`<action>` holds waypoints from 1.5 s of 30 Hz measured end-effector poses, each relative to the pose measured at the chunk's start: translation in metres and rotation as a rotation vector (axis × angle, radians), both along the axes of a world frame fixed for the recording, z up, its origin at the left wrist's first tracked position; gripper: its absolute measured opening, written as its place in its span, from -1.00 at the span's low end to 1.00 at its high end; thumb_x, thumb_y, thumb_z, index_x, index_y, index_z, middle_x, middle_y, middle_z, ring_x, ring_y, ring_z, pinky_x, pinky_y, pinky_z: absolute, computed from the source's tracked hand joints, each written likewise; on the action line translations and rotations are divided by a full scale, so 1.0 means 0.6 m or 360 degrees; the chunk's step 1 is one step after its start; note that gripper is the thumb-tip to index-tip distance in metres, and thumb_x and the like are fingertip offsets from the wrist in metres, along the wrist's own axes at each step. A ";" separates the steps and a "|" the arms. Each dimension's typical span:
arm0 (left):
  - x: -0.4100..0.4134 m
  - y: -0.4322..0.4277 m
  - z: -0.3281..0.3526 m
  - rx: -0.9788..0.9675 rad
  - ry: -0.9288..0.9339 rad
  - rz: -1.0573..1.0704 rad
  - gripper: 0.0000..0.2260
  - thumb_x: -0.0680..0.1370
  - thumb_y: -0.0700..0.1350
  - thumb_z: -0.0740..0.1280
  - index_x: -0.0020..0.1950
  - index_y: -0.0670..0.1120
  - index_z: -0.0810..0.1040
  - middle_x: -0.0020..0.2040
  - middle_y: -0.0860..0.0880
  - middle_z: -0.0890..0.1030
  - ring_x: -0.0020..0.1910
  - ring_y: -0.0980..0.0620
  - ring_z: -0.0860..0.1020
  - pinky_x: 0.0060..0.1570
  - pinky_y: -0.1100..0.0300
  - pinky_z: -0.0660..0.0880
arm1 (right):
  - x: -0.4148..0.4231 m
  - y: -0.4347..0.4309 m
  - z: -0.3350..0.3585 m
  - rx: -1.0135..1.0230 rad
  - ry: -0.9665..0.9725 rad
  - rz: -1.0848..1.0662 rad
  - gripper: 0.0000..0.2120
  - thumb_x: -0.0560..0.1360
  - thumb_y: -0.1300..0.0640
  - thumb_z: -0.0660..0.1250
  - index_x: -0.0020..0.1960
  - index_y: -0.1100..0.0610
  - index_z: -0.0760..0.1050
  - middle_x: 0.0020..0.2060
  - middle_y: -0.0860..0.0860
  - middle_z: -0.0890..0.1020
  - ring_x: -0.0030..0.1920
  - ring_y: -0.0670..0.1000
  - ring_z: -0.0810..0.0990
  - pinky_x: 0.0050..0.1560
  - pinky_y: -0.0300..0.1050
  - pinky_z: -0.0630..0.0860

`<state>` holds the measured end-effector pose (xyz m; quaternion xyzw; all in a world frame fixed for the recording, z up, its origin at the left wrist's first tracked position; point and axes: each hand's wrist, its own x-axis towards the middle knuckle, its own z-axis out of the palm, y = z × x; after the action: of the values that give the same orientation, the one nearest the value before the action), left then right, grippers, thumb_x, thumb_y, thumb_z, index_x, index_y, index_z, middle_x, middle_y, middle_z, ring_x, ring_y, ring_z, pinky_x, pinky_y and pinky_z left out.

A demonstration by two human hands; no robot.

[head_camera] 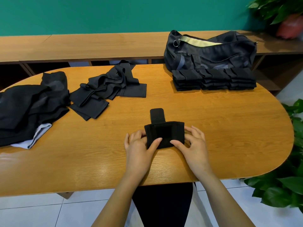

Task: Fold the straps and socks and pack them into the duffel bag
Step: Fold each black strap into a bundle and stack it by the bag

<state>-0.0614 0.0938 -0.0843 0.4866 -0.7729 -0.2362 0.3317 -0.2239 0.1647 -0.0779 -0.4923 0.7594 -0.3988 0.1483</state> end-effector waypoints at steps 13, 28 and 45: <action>-0.002 0.002 0.007 0.0055 0.0072 0.0158 -0.49 0.41 0.08 0.50 0.24 -0.03 0.37 0.19 0.07 0.44 0.21 0.07 0.38 0.29 -0.02 0.35 | 0.005 -0.005 -0.011 -0.0138 0.0099 -0.0019 -0.60 0.38 -0.04 0.51 0.10 -0.02 0.40 0.23 -0.14 0.43 0.34 -0.07 0.25 0.30 -0.09 0.33; 0.033 -0.002 0.015 0.0096 -0.0231 -0.0358 -0.71 0.42 0.11 0.47 0.13 0.18 0.62 0.46 0.15 0.31 0.51 -0.01 0.10 0.44 -0.28 -0.26 | -0.002 0.005 -0.014 -0.0094 0.0609 0.0474 -0.64 0.43 -0.29 0.25 0.15 -0.22 0.60 0.39 -0.24 0.42 0.55 -0.04 0.07 0.49 0.30 -0.24; 0.032 -0.003 0.002 -0.0003 -0.0069 -0.0370 -0.78 0.49 0.11 0.36 0.01 0.01 0.66 0.43 0.10 0.38 0.48 -0.01 0.17 0.43 -0.34 -0.08 | 0.001 -0.008 -0.017 -0.0137 0.0259 0.0457 -0.77 0.48 -0.28 0.20 -0.06 -0.23 0.57 0.29 -0.29 0.47 0.51 -0.11 0.14 0.52 0.12 -0.13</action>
<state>-0.0422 0.0921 -0.0831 0.3984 -0.8313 -0.2619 0.2857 -0.2234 0.1598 -0.0881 -0.6324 0.6728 -0.3645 0.1206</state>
